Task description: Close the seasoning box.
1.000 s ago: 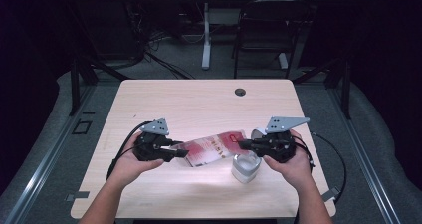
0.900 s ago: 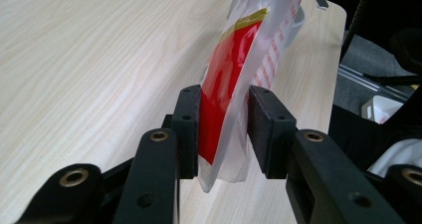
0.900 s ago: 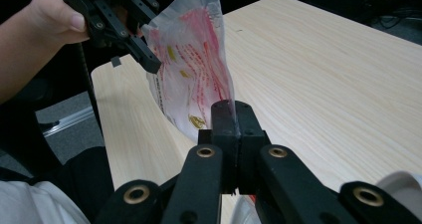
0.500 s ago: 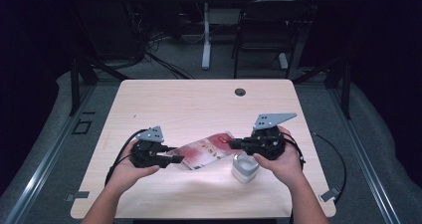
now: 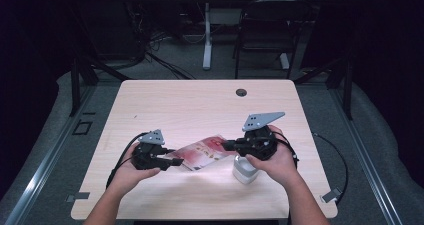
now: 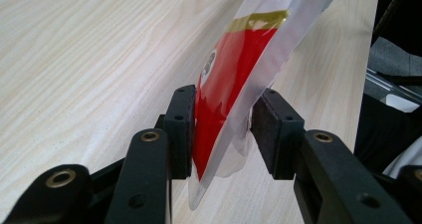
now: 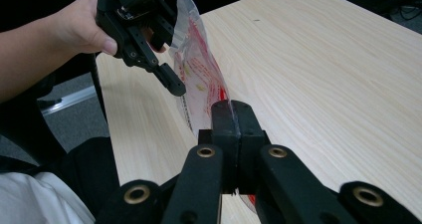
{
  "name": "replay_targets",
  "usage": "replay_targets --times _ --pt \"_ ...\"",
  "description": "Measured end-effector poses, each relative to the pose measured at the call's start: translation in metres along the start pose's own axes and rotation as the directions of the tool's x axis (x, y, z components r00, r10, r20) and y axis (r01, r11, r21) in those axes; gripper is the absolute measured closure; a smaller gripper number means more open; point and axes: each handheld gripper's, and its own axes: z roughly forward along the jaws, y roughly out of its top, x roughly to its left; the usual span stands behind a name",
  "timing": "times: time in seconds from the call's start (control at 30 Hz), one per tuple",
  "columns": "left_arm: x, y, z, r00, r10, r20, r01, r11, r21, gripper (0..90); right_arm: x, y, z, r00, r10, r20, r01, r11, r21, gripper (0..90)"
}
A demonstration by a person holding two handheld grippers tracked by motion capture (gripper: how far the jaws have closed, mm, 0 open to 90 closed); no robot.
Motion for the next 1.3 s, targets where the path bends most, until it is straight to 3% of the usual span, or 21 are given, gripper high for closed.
replay_targets --times 0.23,0.37,0.7,0.97,1.07,1.17,1.3 --pt "0.003 -0.006 0.005 0.9998 -0.015 -0.014 0.015 0.9996 0.023 57.4 0.002 0.001 0.009 0.9996 -0.026 0.013 0.026 0.999 0.035 90.0" --pt "0.005 -0.007 0.004 0.9990 -0.021 -0.039 0.021 0.9998 0.005 53.3 0.002 0.000 0.011 0.9991 -0.037 0.020 0.036 0.999 0.041 90.0" --pt "0.008 -0.011 0.004 0.9982 -0.036 -0.048 0.037 0.9992 0.016 51.7 0.006 -0.004 0.022 0.9969 -0.067 0.041 0.063 0.994 0.088 90.0" --pt "0.008 -0.011 -0.003 0.9969 -0.043 -0.067 0.042 0.9991 -0.006 54.6 0.008 -0.001 0.023 0.9954 -0.084 0.047 0.078 0.991 0.107 90.0" --pt "0.007 -0.011 -0.007 0.9969 -0.037 -0.069 0.036 0.9992 -0.013 61.1 0.009 0.001 0.024 0.9949 -0.089 0.047 0.083 0.990 0.113 90.0" --pt "0.005 -0.010 -0.007 0.9963 -0.013 -0.085 0.014 0.9997 0.018 69.5 0.011 0.003 0.026 0.9947 -0.092 0.046 0.086 0.990 0.110 90.0" --pt "0.006 -0.012 -0.006 0.9953 -0.005 -0.096 0.010 0.9988 0.048 72.2 0.015 0.009 0.030 0.9937 -0.105 0.040 0.099 0.988 0.115 90.0"
